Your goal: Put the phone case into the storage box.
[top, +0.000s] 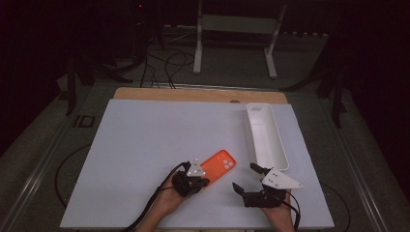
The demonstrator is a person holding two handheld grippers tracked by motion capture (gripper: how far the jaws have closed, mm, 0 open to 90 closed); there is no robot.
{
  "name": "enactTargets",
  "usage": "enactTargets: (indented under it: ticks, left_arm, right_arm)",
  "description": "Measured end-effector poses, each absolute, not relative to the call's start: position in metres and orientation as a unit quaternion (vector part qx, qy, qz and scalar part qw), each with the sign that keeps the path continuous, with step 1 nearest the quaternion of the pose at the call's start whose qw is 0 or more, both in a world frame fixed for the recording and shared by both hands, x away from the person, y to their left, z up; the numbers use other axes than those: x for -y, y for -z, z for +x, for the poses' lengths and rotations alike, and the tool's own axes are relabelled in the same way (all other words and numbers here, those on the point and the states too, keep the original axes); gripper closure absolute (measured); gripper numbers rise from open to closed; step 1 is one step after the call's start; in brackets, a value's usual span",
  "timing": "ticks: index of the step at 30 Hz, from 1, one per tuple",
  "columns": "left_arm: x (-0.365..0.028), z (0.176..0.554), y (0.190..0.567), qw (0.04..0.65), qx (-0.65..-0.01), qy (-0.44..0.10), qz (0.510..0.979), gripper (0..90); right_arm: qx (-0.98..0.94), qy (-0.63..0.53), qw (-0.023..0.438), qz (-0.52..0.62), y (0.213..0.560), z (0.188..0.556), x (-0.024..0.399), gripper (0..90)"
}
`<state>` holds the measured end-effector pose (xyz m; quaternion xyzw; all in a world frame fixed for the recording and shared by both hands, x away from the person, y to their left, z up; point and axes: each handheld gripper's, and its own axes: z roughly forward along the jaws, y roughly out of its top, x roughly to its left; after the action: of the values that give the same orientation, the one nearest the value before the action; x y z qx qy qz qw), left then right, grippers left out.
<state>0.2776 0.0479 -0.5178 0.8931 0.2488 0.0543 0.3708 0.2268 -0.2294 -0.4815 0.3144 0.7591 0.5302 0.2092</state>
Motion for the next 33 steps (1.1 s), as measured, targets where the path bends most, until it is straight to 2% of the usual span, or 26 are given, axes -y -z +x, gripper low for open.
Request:
enactTargets:
  ticks: [33]
  left_arm:
    - [-0.097, 0.286, 0.512, 0.318, -0.312, -0.108, 0.889, 90.0]
  right_arm:
    - [-0.756, -0.532, 0.212, 0.317, 0.480, 0.226, 0.232, 9.1]
